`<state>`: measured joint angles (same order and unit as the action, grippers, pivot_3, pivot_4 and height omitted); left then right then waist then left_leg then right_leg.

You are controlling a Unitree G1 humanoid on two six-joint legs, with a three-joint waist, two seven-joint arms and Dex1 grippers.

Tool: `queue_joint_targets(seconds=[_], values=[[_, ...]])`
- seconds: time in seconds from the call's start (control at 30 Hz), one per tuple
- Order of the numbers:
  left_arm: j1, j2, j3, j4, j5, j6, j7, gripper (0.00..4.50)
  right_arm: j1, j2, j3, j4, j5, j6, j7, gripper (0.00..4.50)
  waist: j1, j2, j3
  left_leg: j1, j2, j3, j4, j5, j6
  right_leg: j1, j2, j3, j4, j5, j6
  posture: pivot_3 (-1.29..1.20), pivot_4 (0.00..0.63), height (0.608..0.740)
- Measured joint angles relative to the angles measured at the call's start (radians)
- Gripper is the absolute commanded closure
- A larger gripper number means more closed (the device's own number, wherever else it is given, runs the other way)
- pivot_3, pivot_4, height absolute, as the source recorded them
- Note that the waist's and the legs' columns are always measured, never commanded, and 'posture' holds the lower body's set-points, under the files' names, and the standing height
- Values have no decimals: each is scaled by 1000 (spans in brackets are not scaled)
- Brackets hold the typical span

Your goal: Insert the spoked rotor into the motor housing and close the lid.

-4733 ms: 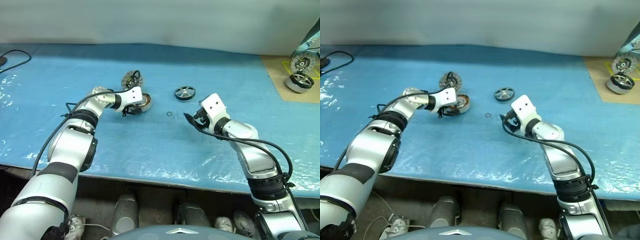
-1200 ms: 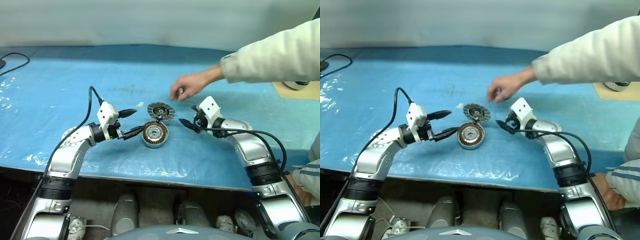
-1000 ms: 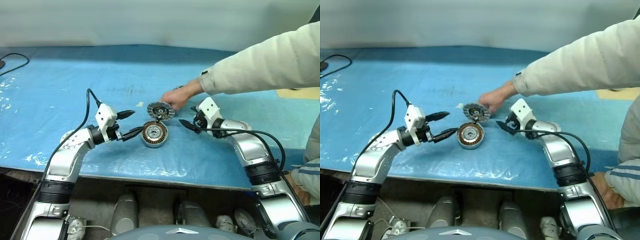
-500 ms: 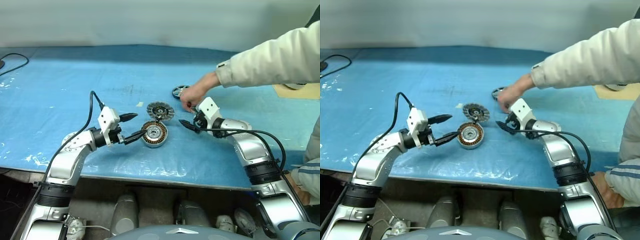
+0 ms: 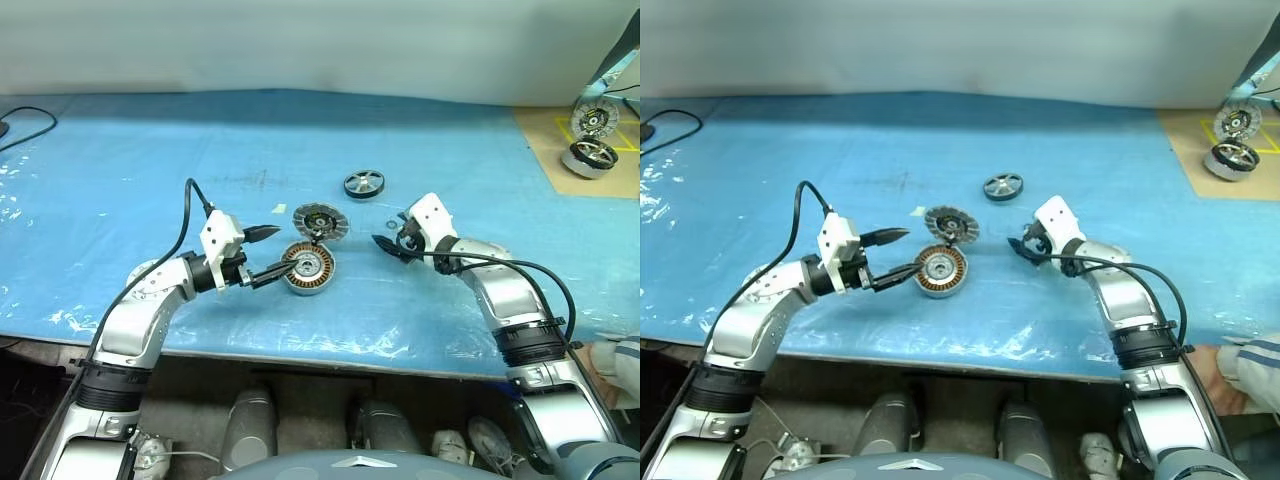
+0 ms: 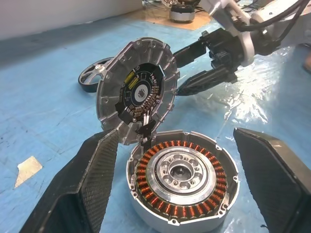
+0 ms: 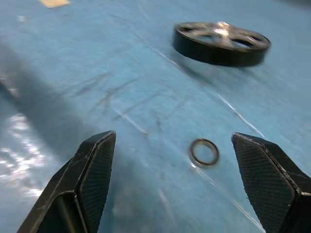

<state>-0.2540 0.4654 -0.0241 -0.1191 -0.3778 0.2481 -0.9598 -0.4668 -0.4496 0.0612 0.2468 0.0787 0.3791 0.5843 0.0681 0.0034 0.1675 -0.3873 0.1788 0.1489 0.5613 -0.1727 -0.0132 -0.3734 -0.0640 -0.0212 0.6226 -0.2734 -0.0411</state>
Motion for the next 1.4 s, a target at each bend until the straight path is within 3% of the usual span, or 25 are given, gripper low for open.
queue_joint_targets(seconds=[0.47,0.8,1.13,1.4], values=[[-14,9,-10,2,-31,33,-31,555,-47,60,-49,202,0,-108,-82,485,0,0,0,2,0,0,1,-1,-2,3,0,0,0,0,0,0,150,740],[-12,9,-11,1,-31,35,-27,513,-67,82,-44,246,-7,-142,-93,3900,0,0,0,3,0,1,2,-1,-2,3,0,1,0,0,0,0,150,740],[-5,8,-21,8,-29,31,-31,513,-64,80,-44,234,-10,-134,-87,3924,0,0,0,2,1,1,1,-1,-2,3,1,1,-1,0,0,0,150,740],[46,35,-25,9,-31,25,-65,513,123,-44,-26,-117,73,-15,129,3924,3,0,0,-1,3,0,-2,0,0,1,3,0,-5,1,2,0,150,740]])
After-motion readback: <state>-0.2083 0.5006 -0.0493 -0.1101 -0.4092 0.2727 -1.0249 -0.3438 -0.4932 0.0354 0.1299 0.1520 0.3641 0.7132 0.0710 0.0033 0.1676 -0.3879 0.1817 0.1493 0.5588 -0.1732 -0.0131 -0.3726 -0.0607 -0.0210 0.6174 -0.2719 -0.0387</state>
